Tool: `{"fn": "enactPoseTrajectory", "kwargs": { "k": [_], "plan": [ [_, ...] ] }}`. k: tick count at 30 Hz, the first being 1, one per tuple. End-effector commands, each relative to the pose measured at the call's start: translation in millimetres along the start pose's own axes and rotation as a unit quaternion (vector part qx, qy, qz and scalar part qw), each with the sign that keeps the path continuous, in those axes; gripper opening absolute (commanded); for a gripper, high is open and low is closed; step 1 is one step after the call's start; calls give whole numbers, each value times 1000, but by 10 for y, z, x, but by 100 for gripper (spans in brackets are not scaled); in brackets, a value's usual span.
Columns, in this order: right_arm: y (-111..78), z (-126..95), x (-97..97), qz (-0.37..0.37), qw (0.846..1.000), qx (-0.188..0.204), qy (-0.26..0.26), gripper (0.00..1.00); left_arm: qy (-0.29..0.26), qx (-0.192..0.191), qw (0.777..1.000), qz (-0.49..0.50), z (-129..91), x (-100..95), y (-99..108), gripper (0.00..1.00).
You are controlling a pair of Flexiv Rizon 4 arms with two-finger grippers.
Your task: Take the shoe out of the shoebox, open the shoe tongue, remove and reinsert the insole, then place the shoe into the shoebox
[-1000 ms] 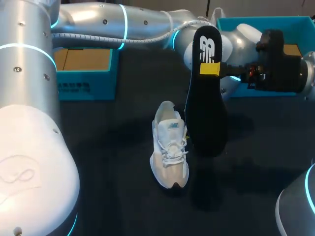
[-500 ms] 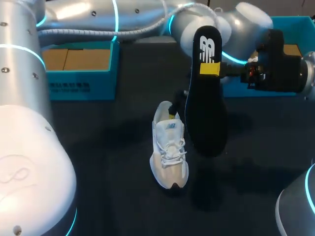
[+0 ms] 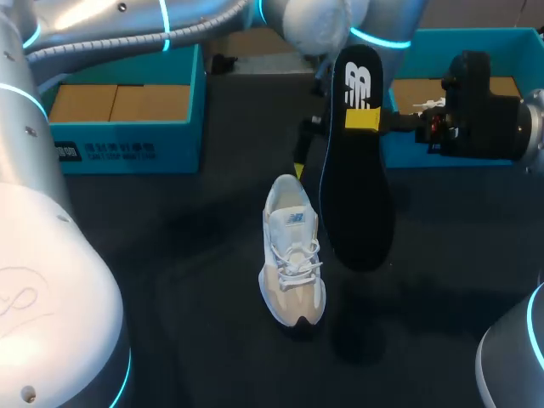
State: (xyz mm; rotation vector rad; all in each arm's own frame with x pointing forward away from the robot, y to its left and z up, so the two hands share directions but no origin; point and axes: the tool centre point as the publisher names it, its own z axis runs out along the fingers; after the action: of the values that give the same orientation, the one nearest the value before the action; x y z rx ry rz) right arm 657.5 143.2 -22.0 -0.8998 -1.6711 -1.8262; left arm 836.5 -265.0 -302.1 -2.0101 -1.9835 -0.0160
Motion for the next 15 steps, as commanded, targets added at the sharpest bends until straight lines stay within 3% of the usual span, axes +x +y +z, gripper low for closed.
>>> {"fn": "enactPoseTrajectory", "kwargs": {
  "k": [1, 8, 15],
  "plan": [
    [-48, -69, -11, 5, 1000, -14, -12, 0, -44, -12, 999, 4, -259, 172, -27, 100],
    [-58, -413, -104, 30, 998, -42, -48, 0, -99, -32, 995, 4, -552, 410, 41, 100],
    [94, -712, -408, 82, 990, -48, -107, 0, -176, -41, 983, 22, -794, 716, 65, 100]
  ]
}}
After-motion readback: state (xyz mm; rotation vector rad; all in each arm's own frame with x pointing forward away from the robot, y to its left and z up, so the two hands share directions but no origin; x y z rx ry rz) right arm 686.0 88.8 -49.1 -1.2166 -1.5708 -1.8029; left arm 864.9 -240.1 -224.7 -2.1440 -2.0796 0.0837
